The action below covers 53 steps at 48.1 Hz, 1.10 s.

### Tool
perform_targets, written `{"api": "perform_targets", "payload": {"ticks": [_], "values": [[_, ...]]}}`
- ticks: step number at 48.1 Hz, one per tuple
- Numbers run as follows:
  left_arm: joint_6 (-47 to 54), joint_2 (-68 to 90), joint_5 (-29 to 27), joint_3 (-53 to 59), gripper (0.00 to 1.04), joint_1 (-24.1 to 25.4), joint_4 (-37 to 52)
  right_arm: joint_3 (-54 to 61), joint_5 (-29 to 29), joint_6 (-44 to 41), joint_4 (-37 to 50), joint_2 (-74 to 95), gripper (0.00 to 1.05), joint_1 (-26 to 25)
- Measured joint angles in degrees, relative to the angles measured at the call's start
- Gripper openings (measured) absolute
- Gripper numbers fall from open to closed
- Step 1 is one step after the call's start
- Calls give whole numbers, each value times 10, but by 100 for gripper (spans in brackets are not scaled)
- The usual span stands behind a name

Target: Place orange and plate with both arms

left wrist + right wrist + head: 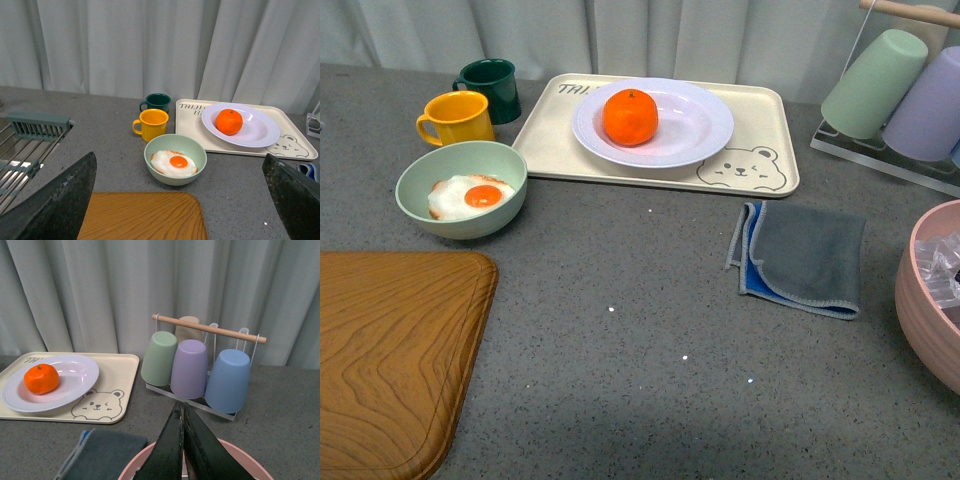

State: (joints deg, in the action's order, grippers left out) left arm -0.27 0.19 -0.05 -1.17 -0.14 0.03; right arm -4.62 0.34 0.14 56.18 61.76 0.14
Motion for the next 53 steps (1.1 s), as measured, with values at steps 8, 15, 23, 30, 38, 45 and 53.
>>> {"api": "perform_targets", "payload": {"ticks": [8, 15, 23, 30, 38, 45, 53], "values": [[0, 0, 0, 0, 98, 0, 0, 23, -1, 0, -73, -96, 1, 0], [0, 0, 0, 0, 98, 0, 0, 35, -2, 0, -131, -166, 1, 0], [0, 0, 0, 0, 98, 0, 0, 41, -2, 0, -184, -227, 1, 0], [0, 0, 0, 0, 98, 0, 0, 43, -2, 0, -229, -278, 1, 0], [0, 0, 0, 0, 98, 0, 0, 43, -2, 0, -281, -334, 1, 0], [0, 0, 0, 0, 98, 0, 0, 43, -2, 0, -324, -380, 1, 0], [0, 0, 0, 0, 98, 0, 0, 43, -2, 0, -360, -416, 1, 0]]}}
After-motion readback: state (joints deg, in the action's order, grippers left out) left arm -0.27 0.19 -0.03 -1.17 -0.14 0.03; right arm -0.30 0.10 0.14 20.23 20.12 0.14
